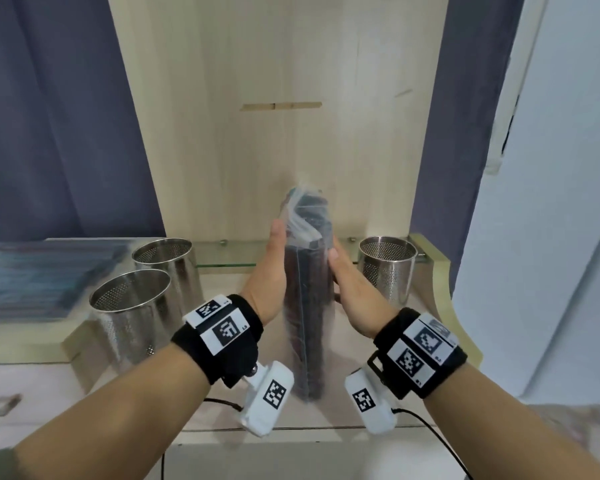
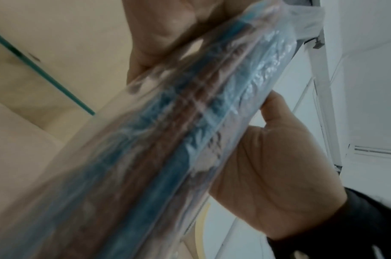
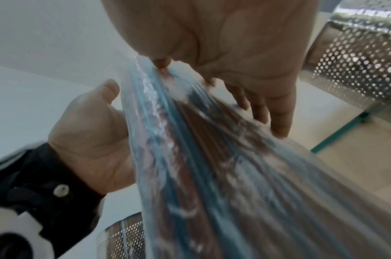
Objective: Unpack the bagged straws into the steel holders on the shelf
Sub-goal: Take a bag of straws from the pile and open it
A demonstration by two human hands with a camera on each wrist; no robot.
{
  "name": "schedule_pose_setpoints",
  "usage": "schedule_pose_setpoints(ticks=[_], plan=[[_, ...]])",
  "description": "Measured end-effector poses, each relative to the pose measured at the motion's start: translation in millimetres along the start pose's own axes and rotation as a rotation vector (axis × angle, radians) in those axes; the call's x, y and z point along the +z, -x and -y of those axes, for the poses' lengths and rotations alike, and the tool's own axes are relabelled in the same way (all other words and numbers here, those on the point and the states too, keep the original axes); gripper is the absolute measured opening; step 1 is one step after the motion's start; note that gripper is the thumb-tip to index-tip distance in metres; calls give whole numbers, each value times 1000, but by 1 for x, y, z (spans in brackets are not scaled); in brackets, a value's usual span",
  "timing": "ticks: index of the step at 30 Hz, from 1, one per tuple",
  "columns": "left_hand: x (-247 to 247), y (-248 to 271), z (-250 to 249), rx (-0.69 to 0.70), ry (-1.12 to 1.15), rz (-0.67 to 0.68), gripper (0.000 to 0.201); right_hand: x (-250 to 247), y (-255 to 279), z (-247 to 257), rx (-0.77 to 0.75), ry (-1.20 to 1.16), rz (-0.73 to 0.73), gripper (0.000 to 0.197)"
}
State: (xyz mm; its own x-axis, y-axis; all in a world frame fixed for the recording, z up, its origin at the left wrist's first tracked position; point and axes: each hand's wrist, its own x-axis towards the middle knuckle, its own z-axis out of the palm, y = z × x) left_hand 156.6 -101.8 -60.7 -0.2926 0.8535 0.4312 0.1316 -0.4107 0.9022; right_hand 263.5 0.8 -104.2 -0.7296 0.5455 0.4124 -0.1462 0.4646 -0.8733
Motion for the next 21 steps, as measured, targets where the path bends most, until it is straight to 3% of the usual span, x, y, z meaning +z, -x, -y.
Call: schedule_pose_setpoints(ticks=[3,6,8,10,12,14,21], plan=[[-11,-5,6,163,-219,-68,90,-15,5,12,21,186,-134,48],[-15,-2,7,200,-388,-173,102,-41,2,15,-15,564,-381,41],[-13,0,10,204,-434,-197,101,-59,-6,5,20,846,-493,55],[-11,1,12,206,-456,-215,97,-73,-13,-10,220,1008,-459,80],[-11,1,14,210,-499,-235,91,-84,-15,-27,339,991,-383,107],[-11,2,15,227,-567,-247,80,-91,-13,-40,310,896,-397,119],[-11,3,18,271,-663,-260,75,-103,11,-44,227,735,-448,120]])
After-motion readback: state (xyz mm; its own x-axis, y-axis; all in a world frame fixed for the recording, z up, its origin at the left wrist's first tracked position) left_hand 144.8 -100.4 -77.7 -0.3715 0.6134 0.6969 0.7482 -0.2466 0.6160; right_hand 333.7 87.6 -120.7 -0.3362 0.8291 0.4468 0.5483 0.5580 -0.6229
